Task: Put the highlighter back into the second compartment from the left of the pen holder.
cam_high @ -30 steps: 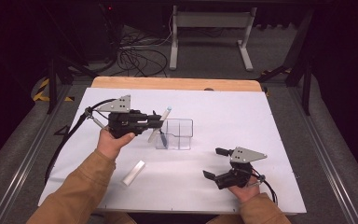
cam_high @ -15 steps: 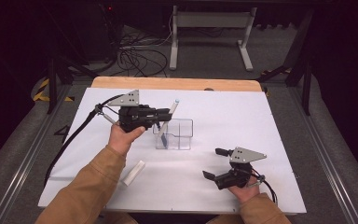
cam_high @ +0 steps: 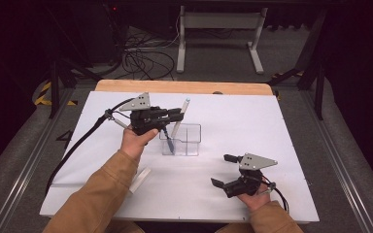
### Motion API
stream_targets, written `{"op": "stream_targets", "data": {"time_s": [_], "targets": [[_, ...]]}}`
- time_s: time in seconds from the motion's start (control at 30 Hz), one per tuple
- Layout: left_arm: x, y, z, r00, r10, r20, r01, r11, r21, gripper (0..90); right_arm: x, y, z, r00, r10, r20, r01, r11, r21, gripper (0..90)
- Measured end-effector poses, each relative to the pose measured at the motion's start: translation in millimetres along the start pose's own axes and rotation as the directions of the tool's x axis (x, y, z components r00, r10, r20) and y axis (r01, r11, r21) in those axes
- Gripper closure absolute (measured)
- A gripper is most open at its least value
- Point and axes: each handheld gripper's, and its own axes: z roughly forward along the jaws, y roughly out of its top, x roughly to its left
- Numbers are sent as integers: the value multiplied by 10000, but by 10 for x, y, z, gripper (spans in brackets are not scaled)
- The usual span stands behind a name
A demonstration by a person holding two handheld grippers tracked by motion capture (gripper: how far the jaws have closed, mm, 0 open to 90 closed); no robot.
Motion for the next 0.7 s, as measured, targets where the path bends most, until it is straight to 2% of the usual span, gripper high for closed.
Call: {"op": "stream_targets", "data": {"time_s": [0.2, 0.33, 0.53, 0.7], "targets": [[3, -39, 42, 9995, 267, -172, -265, 9996, 65, 778, 2, 0, 0, 10000, -10, -29, 10, 10000, -3, 26], [16, -67, 61, 9995, 268, -151, -265, 9994, 201, 778, 3, 0, 1, 10000, -14, -33, 14, 10000, -2, 26], [11, -93, 99, 9999, 108, 6, -108, 9999, 32, 778, 5, 1, 1, 10000, -39, -65, 39, 10000, 10, 26], [8, -112, 112, 10000, 99, 2, -99, 9998, 163, 776, 7, 1, 2, 10000, -44, -72, 45, 10000, 23, 26]]}}
